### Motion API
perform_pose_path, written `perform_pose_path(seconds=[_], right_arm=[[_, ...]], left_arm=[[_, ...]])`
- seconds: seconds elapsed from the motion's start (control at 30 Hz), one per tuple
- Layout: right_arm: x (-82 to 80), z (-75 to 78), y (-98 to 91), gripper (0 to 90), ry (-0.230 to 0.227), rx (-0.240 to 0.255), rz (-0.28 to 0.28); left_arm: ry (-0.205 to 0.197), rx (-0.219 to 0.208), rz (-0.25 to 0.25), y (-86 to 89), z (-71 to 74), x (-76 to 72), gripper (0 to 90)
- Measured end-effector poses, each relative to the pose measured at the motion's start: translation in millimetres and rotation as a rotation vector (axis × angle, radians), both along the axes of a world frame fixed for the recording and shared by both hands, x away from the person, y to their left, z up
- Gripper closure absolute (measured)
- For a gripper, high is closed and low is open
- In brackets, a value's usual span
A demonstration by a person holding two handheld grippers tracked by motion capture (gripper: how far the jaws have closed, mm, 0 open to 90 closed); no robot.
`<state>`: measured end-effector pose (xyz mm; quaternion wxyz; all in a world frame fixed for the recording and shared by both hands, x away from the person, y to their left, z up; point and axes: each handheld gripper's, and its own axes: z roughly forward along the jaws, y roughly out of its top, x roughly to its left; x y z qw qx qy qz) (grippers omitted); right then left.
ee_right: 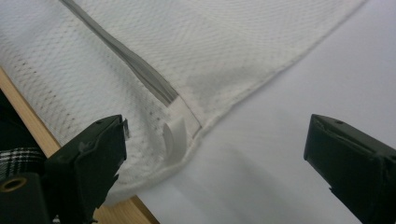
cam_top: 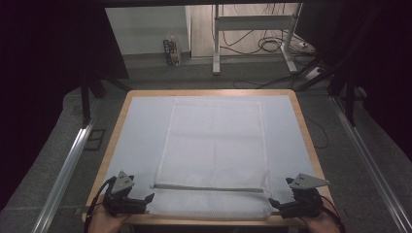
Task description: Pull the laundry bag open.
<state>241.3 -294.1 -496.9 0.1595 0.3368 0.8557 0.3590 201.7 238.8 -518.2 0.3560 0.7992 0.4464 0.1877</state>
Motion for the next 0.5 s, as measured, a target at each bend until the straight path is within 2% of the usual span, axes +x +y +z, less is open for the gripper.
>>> perform_pose_path(seconds=[0.1, 0.2, 0.3, 0.4, 0.5], right_arm=[[-1.9, -0.5, -6.7, 4.7, -0.002, 0.011, -0.017], [-3.3, -1.4, -13.0, 4.3, 0.0, 0.012, -0.037], [-5.0, -2.3, -18.5, 4.3, 0.0, 0.017, -0.052], [-7.1, -3.6, -25.5, 4.1, 0.012, 0.02, -0.072], [-7.8, -3.3, -29.0, 4.1, 0.011, 0.039, -0.086]], left_arm=[[0.0, -0.014, 0.023, 6.0, -1.2, -6.3, 1.8], [0.0, 0.006, 0.033, 10.4, -3.7, -11.5, 0.7], [0.004, 0.009, 0.045, 14.4, -6.1, -14.5, 0.7], [-0.013, 0.004, 0.05, 16.8, -5.9, -16.4, 0.7], [0.004, 0.003, 0.057, 17.6, -7.0, -14.9, 0.8]])
